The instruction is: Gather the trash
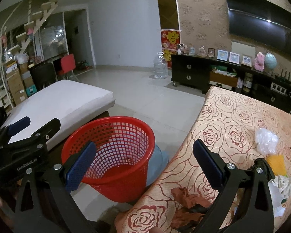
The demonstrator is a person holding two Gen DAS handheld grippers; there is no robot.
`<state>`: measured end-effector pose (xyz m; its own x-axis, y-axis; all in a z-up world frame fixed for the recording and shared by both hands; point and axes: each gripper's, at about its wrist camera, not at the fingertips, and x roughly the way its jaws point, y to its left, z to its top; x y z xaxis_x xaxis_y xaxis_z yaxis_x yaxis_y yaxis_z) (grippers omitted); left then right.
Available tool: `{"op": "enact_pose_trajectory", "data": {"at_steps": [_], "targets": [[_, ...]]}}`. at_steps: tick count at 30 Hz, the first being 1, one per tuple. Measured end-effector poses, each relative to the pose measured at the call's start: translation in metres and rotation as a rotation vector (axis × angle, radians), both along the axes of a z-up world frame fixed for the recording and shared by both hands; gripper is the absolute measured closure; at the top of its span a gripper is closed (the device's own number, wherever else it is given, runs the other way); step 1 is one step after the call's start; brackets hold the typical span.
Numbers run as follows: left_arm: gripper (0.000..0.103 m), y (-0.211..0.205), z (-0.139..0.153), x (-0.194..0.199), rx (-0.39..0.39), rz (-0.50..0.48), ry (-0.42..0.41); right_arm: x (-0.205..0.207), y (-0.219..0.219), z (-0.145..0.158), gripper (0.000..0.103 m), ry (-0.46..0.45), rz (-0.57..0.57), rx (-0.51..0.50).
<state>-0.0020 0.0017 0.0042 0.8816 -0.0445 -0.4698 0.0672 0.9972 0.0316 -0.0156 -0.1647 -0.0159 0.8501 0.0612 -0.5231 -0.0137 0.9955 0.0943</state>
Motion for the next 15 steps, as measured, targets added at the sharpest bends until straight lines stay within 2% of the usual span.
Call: {"op": "enact_pose_trajectory", "data": {"at_steps": [15], "targets": [[0.008,-0.0037,0.0045,0.0017,-0.002,-0.003,0.004,-0.0033,-0.0047,0.0015,0.006,-0.004,-0.01,0.006]]}}
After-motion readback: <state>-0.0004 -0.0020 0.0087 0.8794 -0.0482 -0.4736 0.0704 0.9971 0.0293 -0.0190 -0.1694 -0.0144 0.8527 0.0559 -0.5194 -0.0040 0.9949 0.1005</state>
